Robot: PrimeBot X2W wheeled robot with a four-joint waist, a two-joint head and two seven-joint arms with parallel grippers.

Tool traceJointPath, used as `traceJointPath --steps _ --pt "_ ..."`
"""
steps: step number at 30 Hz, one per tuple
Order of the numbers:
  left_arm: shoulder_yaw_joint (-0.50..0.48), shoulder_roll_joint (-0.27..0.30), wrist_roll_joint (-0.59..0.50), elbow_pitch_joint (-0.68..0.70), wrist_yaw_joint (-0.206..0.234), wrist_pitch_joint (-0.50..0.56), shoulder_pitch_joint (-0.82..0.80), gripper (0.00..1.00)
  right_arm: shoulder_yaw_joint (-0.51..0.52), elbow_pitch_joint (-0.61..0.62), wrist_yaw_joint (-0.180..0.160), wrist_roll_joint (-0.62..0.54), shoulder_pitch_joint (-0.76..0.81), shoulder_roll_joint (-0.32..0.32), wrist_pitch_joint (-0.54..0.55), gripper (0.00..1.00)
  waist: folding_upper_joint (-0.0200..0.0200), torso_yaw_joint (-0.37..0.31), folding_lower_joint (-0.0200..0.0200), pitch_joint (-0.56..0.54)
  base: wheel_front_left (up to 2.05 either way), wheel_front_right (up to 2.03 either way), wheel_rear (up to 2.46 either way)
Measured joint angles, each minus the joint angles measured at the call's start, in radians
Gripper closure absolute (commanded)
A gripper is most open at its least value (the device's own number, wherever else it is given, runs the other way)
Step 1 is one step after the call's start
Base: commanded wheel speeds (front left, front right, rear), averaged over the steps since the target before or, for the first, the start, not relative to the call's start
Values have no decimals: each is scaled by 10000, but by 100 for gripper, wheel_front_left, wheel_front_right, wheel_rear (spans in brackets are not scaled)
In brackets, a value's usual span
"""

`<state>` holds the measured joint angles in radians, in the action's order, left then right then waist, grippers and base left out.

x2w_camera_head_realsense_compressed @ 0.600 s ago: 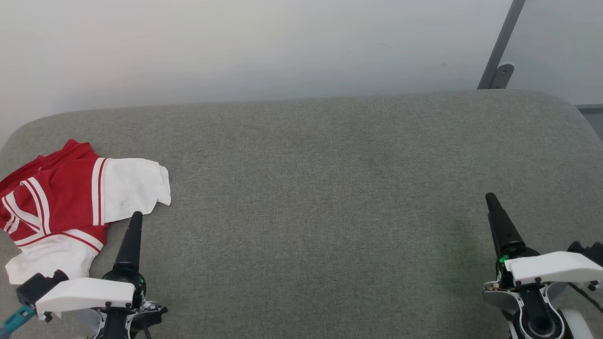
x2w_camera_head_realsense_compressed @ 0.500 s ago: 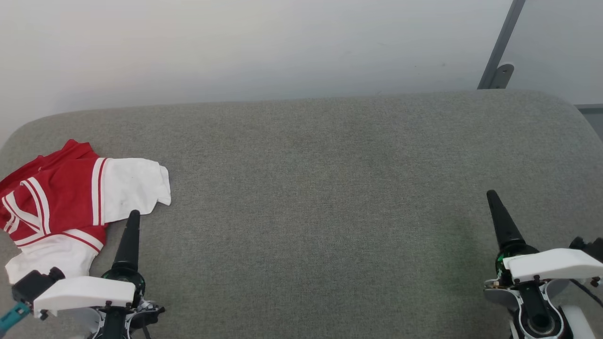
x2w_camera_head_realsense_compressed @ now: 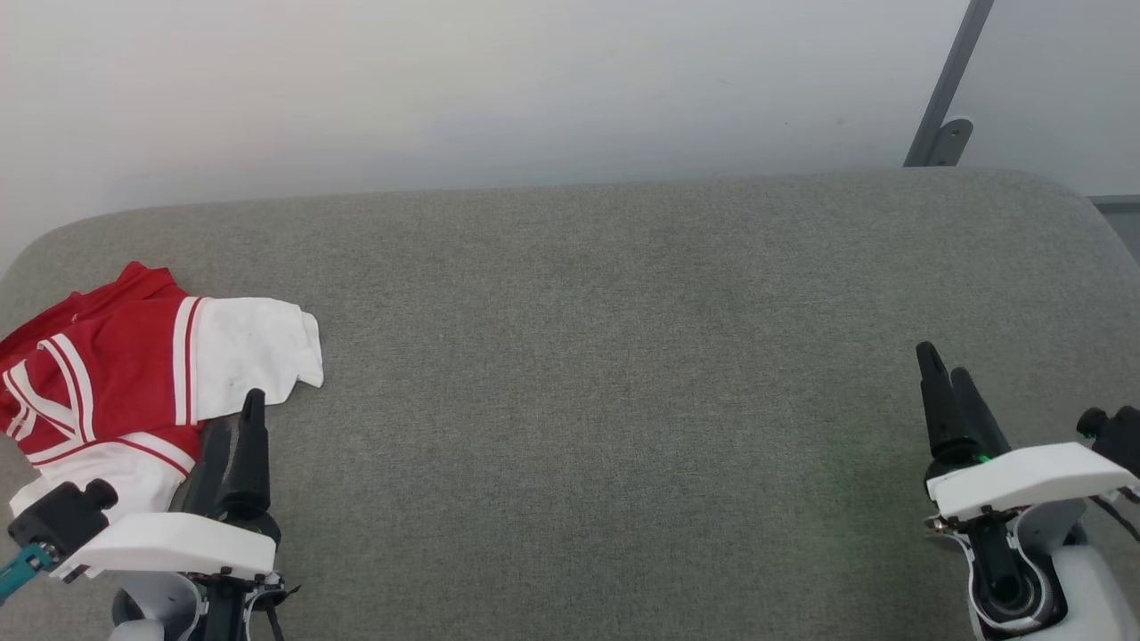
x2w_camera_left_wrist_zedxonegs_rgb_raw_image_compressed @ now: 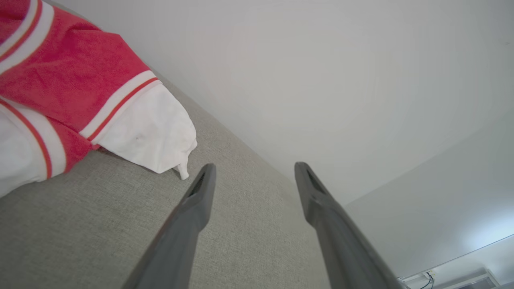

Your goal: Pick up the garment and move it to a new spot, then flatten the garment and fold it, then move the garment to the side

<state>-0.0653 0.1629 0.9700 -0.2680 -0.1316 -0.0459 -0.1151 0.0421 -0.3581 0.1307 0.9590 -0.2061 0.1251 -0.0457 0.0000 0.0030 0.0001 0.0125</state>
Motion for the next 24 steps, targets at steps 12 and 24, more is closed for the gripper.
traceJointPath --steps 12,24 --pt "81 274 -2211 132 190 -403 6 0 -313 -385 0 -2725 -359 146 -403 0 0 31 0 -31 0 0 0" --pt "339 602 -3730 -12 274 -757 22 0 -543 -1118 0 -5028 -768 286 -752 0 0 48 0 -50 0 0 0"
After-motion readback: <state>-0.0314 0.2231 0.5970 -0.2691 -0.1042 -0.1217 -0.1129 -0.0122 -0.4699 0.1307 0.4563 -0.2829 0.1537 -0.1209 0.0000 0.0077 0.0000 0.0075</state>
